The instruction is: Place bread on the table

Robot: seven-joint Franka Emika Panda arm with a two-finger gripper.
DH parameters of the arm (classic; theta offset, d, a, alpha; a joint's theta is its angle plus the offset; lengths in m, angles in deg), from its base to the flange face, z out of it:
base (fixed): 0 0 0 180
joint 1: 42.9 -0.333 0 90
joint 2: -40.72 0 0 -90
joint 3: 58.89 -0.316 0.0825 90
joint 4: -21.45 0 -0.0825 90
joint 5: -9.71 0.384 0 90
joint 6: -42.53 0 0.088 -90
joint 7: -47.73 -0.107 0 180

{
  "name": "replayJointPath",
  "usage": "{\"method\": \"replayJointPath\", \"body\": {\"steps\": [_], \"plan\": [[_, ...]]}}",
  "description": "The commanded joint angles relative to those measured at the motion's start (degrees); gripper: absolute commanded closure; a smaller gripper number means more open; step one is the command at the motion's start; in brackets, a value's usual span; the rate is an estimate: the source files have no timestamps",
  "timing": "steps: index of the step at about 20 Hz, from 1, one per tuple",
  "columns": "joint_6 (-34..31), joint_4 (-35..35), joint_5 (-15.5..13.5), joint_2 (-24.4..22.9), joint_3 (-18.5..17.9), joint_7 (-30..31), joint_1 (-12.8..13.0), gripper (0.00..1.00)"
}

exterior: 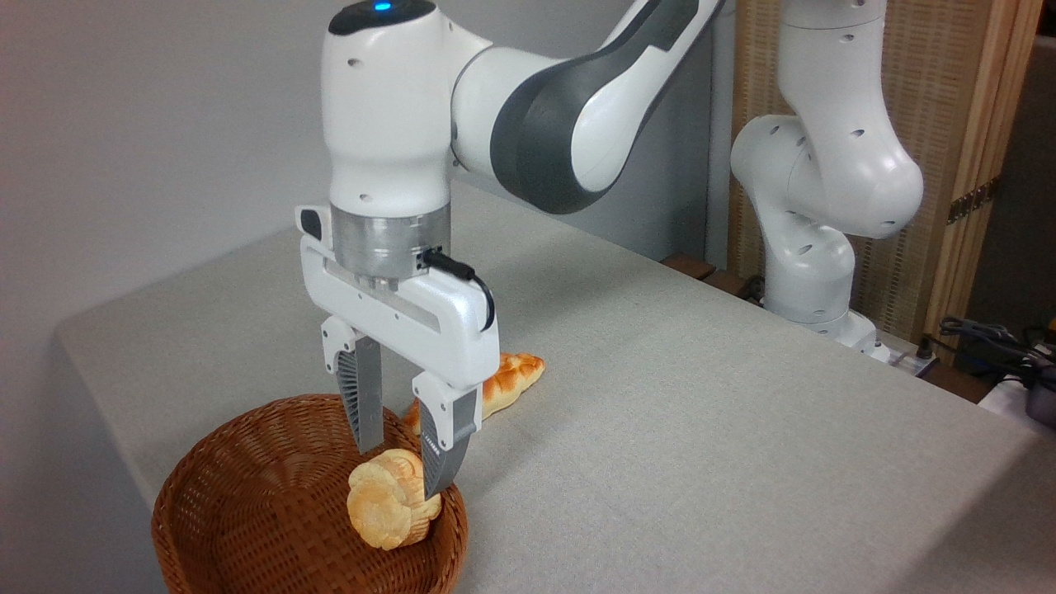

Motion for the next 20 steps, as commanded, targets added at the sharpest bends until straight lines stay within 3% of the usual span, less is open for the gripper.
{"method": "replayJointPath", "body": {"steps": [1,10,12,16,17,20], "plan": [[2.7,-1.0,-0.3,2.6,0.0,-0.9,0.5,0.00],[5.0,-1.1,-0.2,5.4,1.3,-0.9,1.0,0.00],[6.1,-1.0,-0.1,5.7,1.5,-1.1,1.0,0.10],[6.2,-1.1,-0.3,6.1,2.6,-3.0,1.0,0.56],[6.2,-1.1,-0.3,6.1,2.7,-3.0,1.0,0.60],[6.2,-1.1,-0.3,6.0,2.7,-3.0,1.0,0.61]]}}
